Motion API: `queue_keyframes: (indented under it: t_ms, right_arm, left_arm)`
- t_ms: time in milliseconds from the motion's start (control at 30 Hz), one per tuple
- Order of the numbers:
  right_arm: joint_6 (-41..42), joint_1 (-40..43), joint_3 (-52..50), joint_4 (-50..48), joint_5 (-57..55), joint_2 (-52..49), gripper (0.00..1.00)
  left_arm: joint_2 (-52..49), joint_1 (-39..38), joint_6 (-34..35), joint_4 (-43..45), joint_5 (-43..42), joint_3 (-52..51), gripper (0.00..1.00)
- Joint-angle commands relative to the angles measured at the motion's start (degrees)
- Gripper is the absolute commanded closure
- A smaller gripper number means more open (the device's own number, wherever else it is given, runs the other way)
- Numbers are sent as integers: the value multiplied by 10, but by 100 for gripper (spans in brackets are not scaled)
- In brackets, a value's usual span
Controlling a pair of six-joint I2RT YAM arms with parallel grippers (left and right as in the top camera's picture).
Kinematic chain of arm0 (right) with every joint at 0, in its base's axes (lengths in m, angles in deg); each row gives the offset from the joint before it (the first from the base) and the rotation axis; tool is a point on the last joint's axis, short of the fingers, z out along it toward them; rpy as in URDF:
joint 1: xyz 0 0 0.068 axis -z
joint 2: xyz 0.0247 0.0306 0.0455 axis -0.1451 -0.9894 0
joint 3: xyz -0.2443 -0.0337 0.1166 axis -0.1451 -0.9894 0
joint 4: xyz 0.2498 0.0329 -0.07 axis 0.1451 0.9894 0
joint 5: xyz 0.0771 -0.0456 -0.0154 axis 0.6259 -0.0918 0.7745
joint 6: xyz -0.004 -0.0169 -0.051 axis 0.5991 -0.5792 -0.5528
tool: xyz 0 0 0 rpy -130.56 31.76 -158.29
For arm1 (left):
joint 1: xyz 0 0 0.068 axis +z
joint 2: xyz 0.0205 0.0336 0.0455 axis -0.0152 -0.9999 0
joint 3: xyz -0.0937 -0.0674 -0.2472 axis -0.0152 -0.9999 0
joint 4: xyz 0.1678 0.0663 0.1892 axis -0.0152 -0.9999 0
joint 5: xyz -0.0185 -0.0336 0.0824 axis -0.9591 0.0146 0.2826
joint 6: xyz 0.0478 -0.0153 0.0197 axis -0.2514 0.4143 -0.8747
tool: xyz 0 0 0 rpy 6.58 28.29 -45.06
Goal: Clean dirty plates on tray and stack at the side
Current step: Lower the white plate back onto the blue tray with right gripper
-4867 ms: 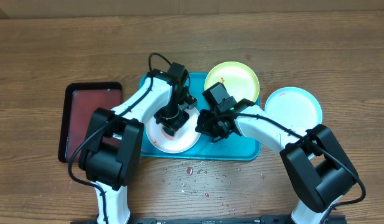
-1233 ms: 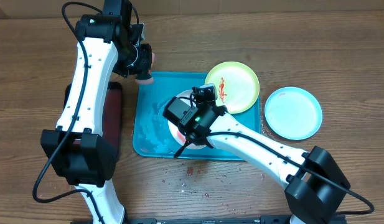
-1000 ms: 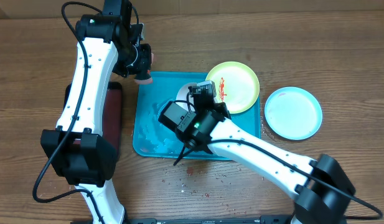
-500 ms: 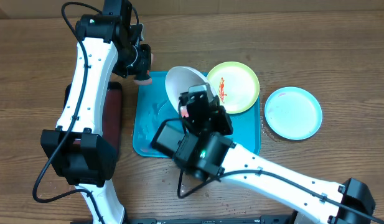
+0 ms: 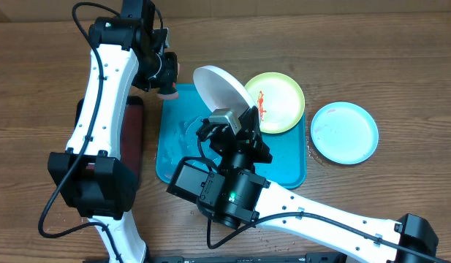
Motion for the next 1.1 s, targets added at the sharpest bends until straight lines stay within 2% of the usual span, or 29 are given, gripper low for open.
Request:
queue_keyframes:
  t_ms: [0,200,300,433,567,700,900,1067]
  right_arm:
    - [2,0,19,-3,-27,15,96]
    - [2,0,19,-3,-27,15,96]
    - [32,1,18,-3,-6,15,96]
    - [83,19,18,-3,165,15,96]
    - [169,76,2,-9,380,12,96]
    - [207,137,-42,-50,536,-1,96]
    - [213,183,-129,-166,690,-32,96]
    - [240,196,-155,-197,746,-64,96]
  left_arm:
    - [1,-3,6,-2,4,2,96]
    - [1,-3,6,-3,4,2,96]
    - [1,-3,6,-3,4,2,96]
    - [1,-3,6,-3,4,2,96]
    - [1,-3,6,-3,4,2,96]
    - [1,-3,6,-3,4,2,96]
    - [1,-3,6,-3,4,2,96]
    - [1,-3,6,-4,4,2,96]
